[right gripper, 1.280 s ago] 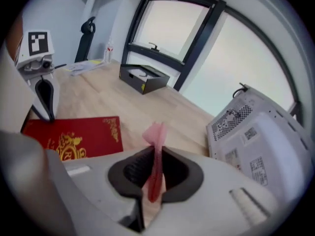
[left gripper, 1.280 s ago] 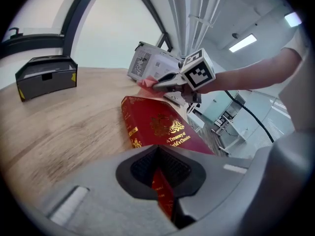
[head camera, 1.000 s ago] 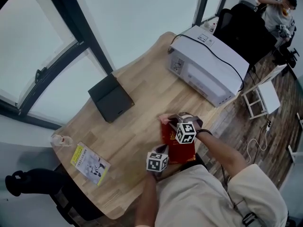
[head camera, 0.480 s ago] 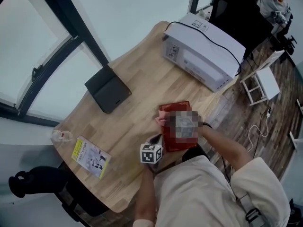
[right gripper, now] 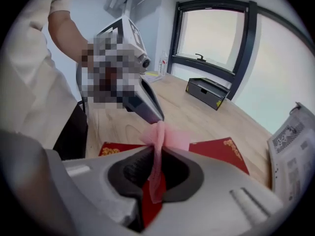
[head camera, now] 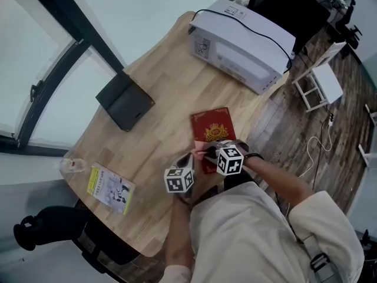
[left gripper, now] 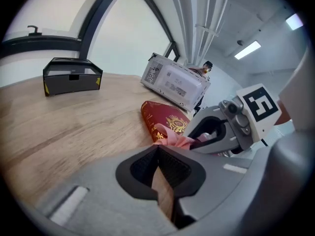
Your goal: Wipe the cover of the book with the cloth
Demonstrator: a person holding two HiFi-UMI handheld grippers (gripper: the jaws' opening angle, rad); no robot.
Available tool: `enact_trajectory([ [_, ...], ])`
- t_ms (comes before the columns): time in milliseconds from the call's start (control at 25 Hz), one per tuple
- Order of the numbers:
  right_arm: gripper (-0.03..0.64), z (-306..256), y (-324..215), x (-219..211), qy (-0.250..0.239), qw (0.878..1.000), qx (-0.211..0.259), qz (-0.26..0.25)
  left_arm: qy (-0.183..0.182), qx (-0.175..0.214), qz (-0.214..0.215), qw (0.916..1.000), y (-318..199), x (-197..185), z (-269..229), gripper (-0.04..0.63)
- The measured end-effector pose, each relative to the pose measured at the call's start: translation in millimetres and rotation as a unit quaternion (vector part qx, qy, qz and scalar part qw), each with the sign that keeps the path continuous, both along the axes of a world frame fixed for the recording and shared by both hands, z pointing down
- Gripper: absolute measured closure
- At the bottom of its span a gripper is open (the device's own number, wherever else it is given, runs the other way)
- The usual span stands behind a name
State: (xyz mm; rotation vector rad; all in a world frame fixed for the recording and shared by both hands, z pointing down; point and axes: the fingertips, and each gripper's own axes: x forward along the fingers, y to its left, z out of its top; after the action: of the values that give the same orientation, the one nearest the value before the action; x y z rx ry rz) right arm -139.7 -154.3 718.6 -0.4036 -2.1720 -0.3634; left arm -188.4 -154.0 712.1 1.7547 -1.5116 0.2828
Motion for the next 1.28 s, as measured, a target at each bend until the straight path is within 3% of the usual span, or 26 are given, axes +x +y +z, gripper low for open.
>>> enact_trajectory([
  [440, 0.577, -2.8, 67.5, 39.5, 0.015, 0.998, -0.053, -0.027, -0.018, 0.011, 0.023, 0.9995, -13.7, 7.3, -5.1, 0.588],
  [640, 0.577, -17.5, 104.6, 53.5, 0.042, 0.986, -0.155, -0.054, -0.023, 0.017, 0.046, 0.9985, -25.1, 21.8, -9.8, 0.588],
  [720, 0.577, -24.8, 103.2, 50.4, 0.035, 0.979, -0.201, -0.023, -0.025, 0.018, 0.056, 0.998, -31.1, 25.7, -10.4, 0.588],
  [840, 0.577, -19.1, 71.1, 46.9, 0.02, 0.976, -0.2, 0.079, -0.03, 0.012, 0.075, 0.9966, -36.0, 34.9, -5.8, 0.588],
  [960, 0.577, -6.6, 46.6, 52.2, 0.019, 0.961, -0.222, 0.161, -0.037, 0.0, 0.093, 0.995, -41.1, 42.1, 2.9, 0.588],
  [1080, 0.577, -4.2, 35.6, 57.6, 0.014, 0.949, -0.235, 0.208, -0.055, -0.009, 0.109, 0.9925, -43.8, 47.1, 6.2, 0.588],
  [1280, 0.577, -5.5, 20.0, 72.8, 0.008, 0.943, -0.218, 0.25, -0.081, -0.015, 0.13, 0.9881, -45.7, 52.3, 5.7, 0.588],
])
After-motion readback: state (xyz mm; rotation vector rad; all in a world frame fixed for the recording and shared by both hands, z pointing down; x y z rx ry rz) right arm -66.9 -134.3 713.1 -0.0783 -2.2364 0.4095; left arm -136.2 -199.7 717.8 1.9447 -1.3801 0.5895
